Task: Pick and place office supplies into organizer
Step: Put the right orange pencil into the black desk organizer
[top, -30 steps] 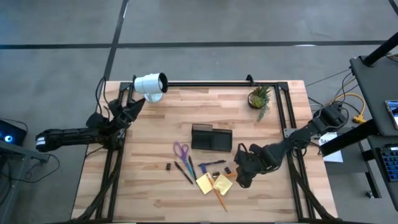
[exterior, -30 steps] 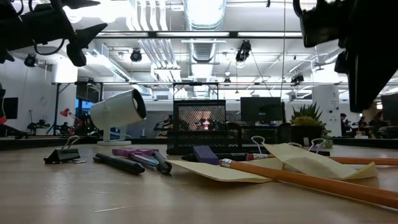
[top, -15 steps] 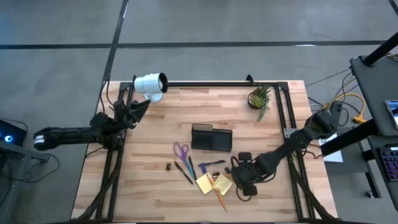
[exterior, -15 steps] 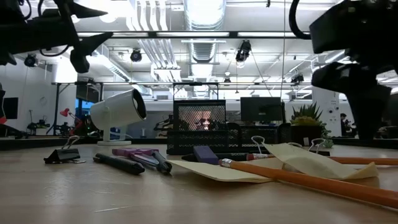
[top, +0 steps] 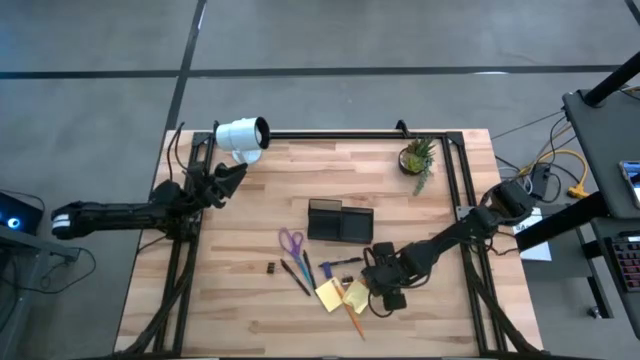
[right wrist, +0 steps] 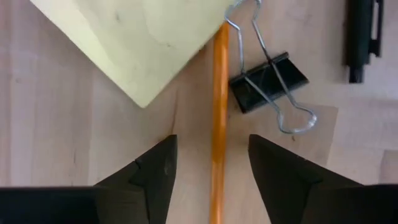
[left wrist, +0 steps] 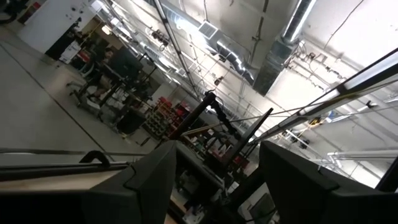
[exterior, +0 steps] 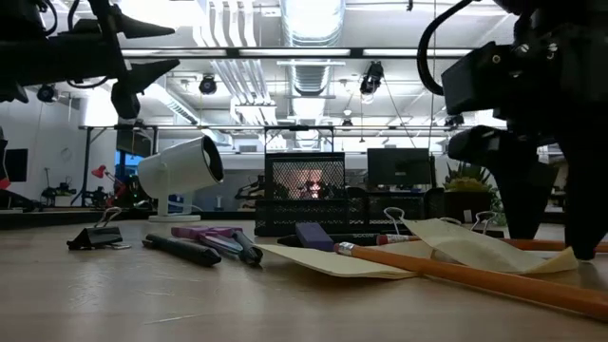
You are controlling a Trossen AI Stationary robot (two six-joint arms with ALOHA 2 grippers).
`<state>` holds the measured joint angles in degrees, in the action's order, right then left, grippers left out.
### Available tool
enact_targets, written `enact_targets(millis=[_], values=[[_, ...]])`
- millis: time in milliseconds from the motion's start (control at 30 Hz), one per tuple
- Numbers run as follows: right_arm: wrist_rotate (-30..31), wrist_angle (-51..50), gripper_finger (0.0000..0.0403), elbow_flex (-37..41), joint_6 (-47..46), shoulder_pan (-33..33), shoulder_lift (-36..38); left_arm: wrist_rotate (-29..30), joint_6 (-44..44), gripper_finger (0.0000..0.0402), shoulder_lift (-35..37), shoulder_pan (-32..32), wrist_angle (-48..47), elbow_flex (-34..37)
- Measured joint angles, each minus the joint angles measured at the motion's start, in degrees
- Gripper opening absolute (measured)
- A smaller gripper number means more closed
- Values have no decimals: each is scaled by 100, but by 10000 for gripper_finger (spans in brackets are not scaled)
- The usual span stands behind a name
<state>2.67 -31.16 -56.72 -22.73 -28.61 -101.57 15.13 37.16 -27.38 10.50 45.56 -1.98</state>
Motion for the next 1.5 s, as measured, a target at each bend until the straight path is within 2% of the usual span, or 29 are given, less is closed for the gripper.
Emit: enact_targets(millis=[533, 700, 1033, 1500], values=[[-98, 44, 69, 10, -27, 209, -119, 5, -1, 216, -8, 0, 1, 0], [-80, 48, 42, 20, -355, 209, -126, 5, -1, 216, -9, 0, 1, 0], [-81, 66, 28, 73, -736, 203, -127, 5, -1, 216, 4, 0, 1, 0], [-346, 37, 27, -307, -514, -45, -51, 7, 3, 216, 5, -2, 8, 2]])
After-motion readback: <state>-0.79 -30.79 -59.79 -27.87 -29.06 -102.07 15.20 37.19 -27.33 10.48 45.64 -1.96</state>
